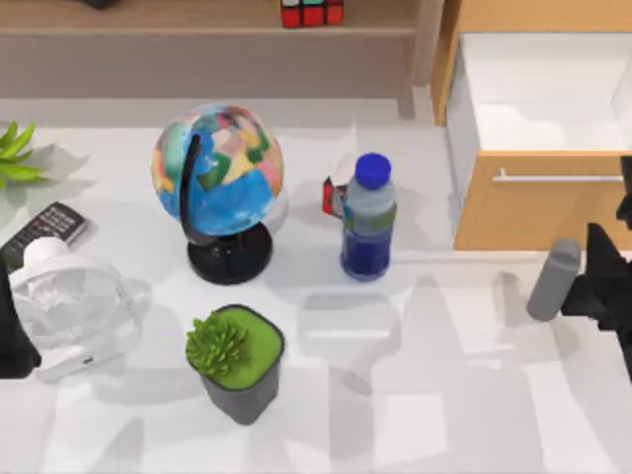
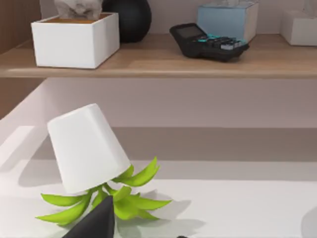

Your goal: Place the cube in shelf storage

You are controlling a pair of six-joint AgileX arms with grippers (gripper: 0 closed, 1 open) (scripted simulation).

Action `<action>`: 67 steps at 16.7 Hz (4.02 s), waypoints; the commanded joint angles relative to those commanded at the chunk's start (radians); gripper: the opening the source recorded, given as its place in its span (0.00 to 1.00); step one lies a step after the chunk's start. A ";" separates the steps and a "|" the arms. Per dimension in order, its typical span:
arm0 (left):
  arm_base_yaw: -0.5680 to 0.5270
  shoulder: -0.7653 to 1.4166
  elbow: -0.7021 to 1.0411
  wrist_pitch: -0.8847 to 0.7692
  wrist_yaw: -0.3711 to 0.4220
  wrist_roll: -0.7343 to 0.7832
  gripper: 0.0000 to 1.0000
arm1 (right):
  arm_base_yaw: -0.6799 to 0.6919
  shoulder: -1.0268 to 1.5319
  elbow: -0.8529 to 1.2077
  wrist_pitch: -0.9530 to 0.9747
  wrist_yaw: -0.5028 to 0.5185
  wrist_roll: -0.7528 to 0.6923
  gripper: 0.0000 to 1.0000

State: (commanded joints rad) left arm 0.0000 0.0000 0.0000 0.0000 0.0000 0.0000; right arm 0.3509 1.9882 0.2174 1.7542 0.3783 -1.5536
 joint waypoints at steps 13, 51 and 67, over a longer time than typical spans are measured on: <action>0.000 0.000 0.000 0.000 0.000 0.000 1.00 | -0.043 0.006 0.092 -0.074 -0.038 -0.002 0.85; 0.000 0.000 0.000 0.000 0.000 0.000 1.00 | -0.113 0.085 0.349 -0.253 -0.105 0.002 0.00; 0.000 0.000 0.000 0.000 0.000 0.000 1.00 | -0.158 0.188 0.610 -0.410 -0.147 0.003 0.00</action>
State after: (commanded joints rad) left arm 0.0000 0.0000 0.0000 0.0000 0.0000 0.0000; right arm 0.1928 2.1765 0.8270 1.3438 0.2308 -1.5502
